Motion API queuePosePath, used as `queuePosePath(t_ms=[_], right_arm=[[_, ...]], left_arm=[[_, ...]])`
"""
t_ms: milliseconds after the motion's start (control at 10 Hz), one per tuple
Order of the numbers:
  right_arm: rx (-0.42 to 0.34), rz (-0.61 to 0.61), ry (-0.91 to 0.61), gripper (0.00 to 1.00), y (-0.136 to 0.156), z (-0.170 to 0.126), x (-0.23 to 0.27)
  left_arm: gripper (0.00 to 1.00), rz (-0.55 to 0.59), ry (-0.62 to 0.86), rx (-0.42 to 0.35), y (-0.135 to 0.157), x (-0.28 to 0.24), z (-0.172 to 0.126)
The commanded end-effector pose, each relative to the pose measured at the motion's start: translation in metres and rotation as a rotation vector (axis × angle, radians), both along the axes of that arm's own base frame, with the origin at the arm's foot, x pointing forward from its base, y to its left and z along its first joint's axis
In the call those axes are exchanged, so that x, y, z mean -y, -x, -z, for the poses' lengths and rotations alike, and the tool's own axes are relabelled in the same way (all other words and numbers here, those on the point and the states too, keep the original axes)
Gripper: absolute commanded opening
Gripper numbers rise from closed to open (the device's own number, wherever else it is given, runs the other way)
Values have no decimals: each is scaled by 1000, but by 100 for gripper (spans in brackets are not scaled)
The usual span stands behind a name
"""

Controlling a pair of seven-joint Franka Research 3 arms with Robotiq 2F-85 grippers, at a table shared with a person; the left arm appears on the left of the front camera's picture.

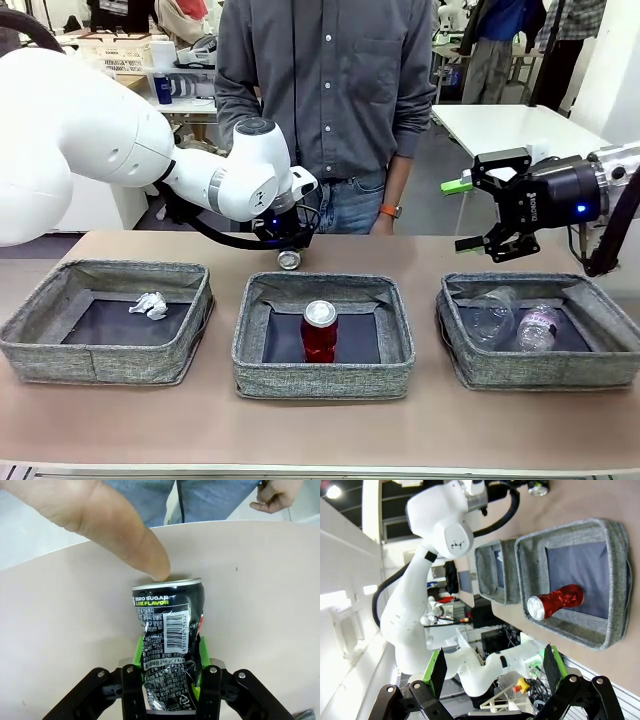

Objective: Sort the waste into the appropriate baskets.
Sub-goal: Pick up the waste item pointed out by the person.

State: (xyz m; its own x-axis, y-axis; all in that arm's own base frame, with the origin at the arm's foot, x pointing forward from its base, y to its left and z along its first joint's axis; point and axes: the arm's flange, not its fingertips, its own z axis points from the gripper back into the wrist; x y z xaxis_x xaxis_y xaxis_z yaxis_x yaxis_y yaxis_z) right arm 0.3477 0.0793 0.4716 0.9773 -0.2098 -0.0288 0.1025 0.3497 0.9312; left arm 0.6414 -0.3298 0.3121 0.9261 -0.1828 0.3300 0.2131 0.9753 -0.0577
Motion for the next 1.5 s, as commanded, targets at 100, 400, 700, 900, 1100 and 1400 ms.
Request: queuePosePath(t_ms=[100,400,700,900,1100,1400], right_arm=[[-20,-2,6,100,0,-4,1],[-20,-2,6,100,0,-4,1],[-20,-2,6,100,0,-4,1],[-20,-2,6,100,0,-4,1],[-20,-2,6,100,0,-4,1],[-20,-2,6,100,0,-4,1]], left_arm=[[7,124,74,-12,24,9,-19],[7,140,259,-69,71,28,-91],[7,-120,215,-259,130,5,-197],[7,-168,279,-272,188,-47,-261],[7,-312,391,-290,227,-91,-310],[7,-239,318,-273,211,-69,-310]])
